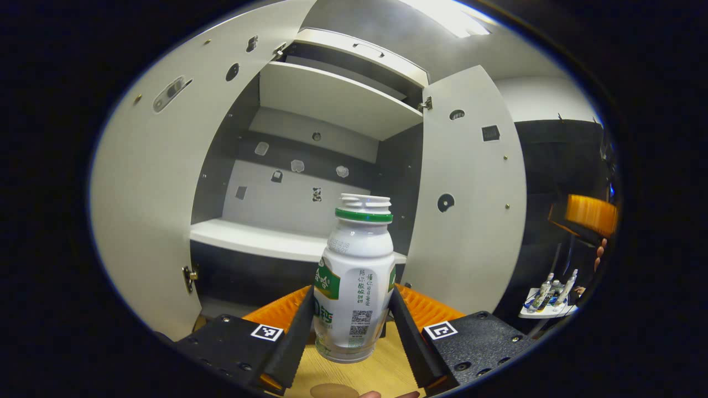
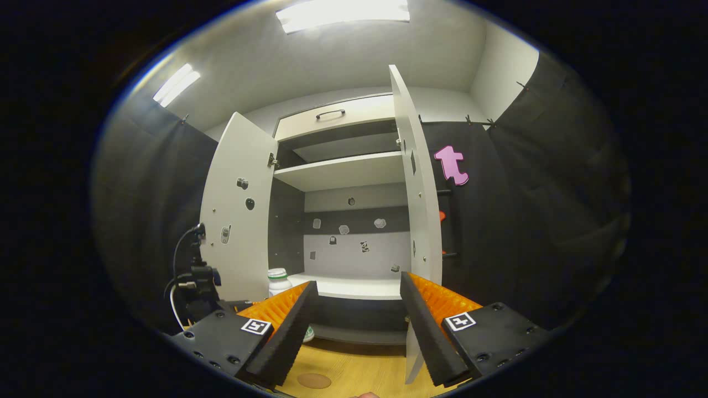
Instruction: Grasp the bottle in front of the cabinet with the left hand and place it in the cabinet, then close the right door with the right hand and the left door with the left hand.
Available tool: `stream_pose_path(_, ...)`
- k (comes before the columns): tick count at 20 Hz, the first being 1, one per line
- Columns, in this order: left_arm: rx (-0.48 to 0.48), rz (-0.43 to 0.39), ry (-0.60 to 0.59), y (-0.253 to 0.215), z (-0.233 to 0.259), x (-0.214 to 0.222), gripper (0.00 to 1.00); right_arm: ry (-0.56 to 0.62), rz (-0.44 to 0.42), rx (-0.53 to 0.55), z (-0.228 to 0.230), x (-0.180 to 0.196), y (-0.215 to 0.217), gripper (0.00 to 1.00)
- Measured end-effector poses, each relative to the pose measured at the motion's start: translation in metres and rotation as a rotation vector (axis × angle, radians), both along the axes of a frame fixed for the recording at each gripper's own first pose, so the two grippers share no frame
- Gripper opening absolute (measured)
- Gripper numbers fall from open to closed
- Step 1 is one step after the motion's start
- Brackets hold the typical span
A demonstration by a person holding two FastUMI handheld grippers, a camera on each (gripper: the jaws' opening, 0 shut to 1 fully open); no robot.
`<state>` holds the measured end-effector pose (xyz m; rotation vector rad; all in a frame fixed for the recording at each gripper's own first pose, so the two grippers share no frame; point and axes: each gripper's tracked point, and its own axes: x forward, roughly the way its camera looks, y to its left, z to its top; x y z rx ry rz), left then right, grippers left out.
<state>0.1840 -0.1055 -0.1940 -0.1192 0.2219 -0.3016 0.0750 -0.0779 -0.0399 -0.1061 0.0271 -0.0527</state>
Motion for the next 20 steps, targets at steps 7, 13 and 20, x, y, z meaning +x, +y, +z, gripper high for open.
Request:
stream_pose_path(7, 0.054, 0.024, -0.030, 0.002, 0.068, 0.121, 0.78, 0.014, -0.077, -0.082, 0.000, -0.003, -0.021, 0.94)
stream_pose_path(13, 0.154, 0.087, -0.035, 0.002, 0.064, 0.200, 0.78, 0.011, -0.116, -0.116, 0.004, -0.005, -0.038, 0.98)
stream_pose_path(20, 0.134, 0.128, 0.059, 0.010, 0.011, 0.244, 0.79, 0.053, -0.139, -0.099, -0.007, -0.005, -0.052, 0.98)
